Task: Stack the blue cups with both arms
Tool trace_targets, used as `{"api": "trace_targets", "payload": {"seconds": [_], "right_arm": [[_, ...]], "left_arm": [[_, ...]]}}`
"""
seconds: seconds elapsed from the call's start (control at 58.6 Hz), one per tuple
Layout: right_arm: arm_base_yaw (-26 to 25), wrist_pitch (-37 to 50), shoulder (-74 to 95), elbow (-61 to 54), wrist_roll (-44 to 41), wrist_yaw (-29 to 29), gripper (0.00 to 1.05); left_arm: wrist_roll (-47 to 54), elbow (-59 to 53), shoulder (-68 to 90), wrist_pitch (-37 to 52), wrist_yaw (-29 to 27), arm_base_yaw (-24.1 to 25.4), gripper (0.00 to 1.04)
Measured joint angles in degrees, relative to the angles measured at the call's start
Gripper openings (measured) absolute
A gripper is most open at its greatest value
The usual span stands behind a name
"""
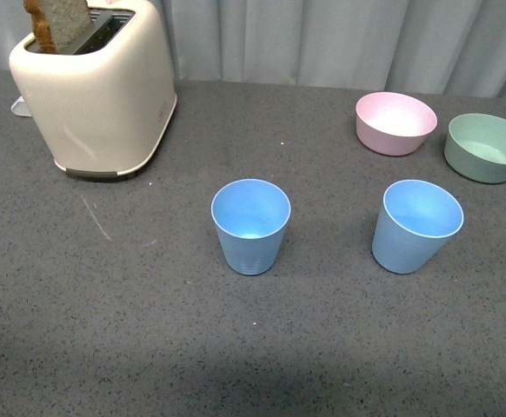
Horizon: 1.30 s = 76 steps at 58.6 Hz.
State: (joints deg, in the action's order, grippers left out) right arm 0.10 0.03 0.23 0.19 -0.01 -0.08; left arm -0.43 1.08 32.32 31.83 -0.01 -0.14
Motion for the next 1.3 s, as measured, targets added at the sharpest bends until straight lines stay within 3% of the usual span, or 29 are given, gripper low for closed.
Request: {"api": "trace_targets", "payload": {"seconds": [0.307, 0.956, 1.059, 1.229, 1.298], "right_arm": [[0.0, 0.0, 0.0, 0.0, 0.0, 0.0, 0.95], [0.0, 0.0, 0.0, 0.0, 0.0, 0.0, 0.95], [0.0, 0.0, 0.0, 0.0, 0.0, 0.0, 0.95], [0.0, 0.0, 0.0, 0.0, 0.0, 0.0, 0.95], [0.0, 0.0, 0.0, 0.0, 0.0, 0.0, 0.95]], "left_arm": [[0.0, 0.0, -10.9, -10.3, 0.0, 0.0, 0.04], [0.0, 0.0, -22.7, -22.0, 0.0, 0.0, 0.04], [0.0, 0.0, -30.5, -31.2, 0.0, 0.0, 0.04], [0.0, 0.0, -32.0, -31.7, 0.0, 0.0, 0.04], [0.0, 0.0, -32.0, -31.7, 0.0, 0.0, 0.16]]}}
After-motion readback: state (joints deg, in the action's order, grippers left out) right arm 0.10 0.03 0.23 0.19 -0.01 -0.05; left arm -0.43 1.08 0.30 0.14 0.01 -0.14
